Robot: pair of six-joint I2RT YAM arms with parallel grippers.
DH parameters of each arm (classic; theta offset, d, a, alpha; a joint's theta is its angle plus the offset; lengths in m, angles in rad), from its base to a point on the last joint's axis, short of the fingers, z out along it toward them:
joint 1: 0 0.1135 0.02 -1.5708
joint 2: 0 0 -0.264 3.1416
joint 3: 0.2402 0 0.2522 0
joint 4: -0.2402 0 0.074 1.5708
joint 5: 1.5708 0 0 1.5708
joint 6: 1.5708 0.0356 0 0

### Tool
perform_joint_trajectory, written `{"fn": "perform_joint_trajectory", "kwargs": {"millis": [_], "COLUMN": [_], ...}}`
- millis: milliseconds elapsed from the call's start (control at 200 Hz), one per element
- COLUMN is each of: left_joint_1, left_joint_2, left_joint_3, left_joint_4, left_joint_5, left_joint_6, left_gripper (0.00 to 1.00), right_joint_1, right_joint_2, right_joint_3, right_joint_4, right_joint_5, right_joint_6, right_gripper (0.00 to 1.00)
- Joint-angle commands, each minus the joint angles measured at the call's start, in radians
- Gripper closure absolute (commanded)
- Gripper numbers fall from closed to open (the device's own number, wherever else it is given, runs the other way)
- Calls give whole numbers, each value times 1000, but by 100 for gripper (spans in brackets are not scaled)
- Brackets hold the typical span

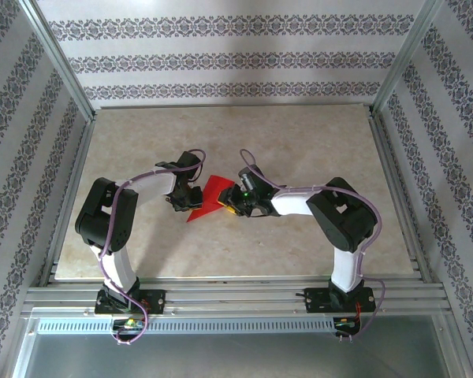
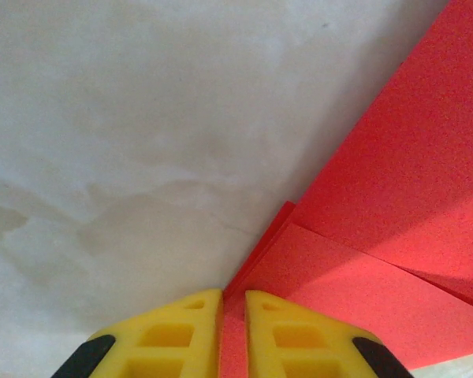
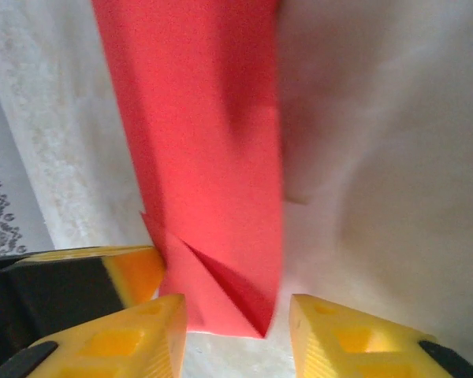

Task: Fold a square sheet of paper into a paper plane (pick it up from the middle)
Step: Move the paper to the center of the table.

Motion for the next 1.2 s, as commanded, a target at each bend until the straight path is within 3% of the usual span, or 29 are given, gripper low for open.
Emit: {"fn": "perform_joint_trajectory", "kwargs": {"millis": [0, 345, 535, 690, 829, 934, 1194], "left_joint_1": [-13, -13, -12, -11, -12, -13, -65], "left_joint_2": [24, 18, -19, -74, -121, -168, -297], "left_joint_3": [0, 4, 1, -3, -13, -32, -95], "left_joint_4": [-65, -66, -53, -45, -37, -4, 164], "left_joint_5": [4, 1, 4, 3, -13, -7, 59], "left_joint_6": [-16, -16, -16, -13, -7, 6, 87], "left_gripper": [84, 84, 84, 82, 78, 69, 50], "right_joint_1": [12, 15, 15, 10, -2, -22, -97], "right_joint_2": [28, 68, 67, 48, 15, -35, -266], "right_joint_3": [26, 25, 3, -4, -37, -78, -235], "right_joint_4": [53, 142, 178, 177, 172, 160, 33], "right_joint_5": [-26, -52, -9, 2, 20, 32, 45], "right_joint_6": [20, 60, 89, 81, 75, 58, 19], "right_gripper": [62, 69, 87, 92, 96, 98, 98]}}
